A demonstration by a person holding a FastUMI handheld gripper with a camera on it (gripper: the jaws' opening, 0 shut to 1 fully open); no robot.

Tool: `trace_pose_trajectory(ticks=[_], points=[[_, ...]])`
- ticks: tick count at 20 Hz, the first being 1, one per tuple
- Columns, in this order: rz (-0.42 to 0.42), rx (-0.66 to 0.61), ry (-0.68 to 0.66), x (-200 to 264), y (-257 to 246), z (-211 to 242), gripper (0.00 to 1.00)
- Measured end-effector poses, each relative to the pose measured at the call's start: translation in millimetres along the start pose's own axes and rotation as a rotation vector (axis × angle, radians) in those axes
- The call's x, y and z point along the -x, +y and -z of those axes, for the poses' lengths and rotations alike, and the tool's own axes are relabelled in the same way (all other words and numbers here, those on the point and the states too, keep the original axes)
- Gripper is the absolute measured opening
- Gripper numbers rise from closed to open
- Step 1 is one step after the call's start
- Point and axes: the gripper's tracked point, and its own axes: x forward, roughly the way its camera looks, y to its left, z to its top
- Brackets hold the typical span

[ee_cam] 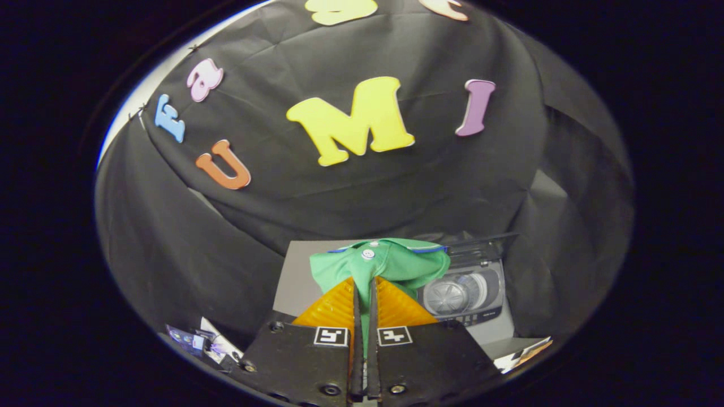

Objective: Put the clothes into the washing machine and then close the washing machine lid.

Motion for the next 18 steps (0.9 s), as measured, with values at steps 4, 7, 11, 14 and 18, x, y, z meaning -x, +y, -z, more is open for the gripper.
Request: trace_pose_trajectory(ticks=[4,7,11,14,18], points=[[0.04,-0.03,-0.003,3.6,-32.9,7.2,0.06],[0.041,-0.056,0.002,-2.6,-55.3,13.5,0.06],[0.018,-0.075,0.038,-22.9,-84.7,23.4,0.06],[0.006,-0.074,0.083,-51.0,-108.1,35.7,0.06],[0.006,-0.059,0.121,-80.4,-132.5,40.6,0.06]])
